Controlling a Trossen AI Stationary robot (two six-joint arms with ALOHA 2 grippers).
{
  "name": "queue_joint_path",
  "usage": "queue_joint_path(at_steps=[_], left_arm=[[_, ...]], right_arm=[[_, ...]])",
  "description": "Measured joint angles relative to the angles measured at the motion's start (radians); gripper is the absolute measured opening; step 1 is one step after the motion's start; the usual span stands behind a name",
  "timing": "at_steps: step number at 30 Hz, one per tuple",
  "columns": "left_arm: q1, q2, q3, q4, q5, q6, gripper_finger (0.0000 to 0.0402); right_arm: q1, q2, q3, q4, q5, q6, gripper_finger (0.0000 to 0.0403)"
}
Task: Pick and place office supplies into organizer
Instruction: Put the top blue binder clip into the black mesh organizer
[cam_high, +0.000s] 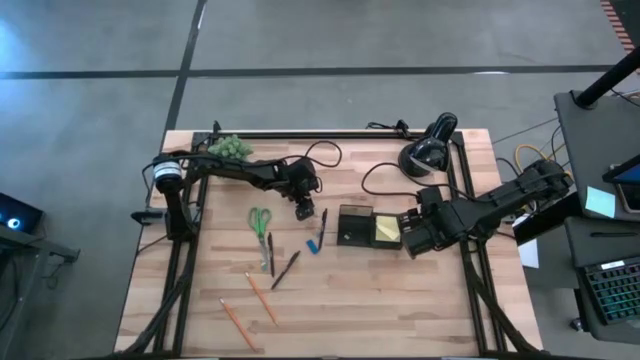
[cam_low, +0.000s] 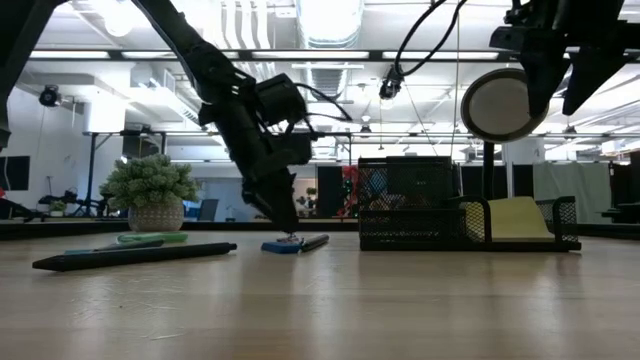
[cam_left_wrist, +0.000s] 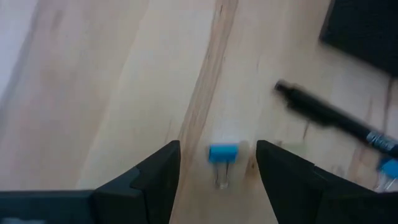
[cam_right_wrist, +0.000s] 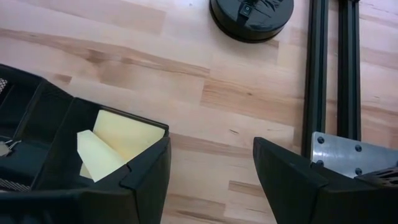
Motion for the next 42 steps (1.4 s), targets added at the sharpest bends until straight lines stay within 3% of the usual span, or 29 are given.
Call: queue_joint_path(at_steps=[12,25,42], left_arm=[[-0.003,0.013,-0.005,0.011,-0.003,0.003,0.0194],[-0.016,0.024,-0.005,0.010,-0.054,0.057,0.0099],[-0.052,-0.002,0.015,-0.044,-0.086,0.073,0.0095]], right_arm=[[0.000,0.000,0.002,-0.004,-0.003,-0.007,0.0219],[0.000,0.000,0.002,-0.006,-0.003,-0.023,0.0219],[0.000,0.000,0.002,-0.008,-0.003,-0.026,0.0219]])
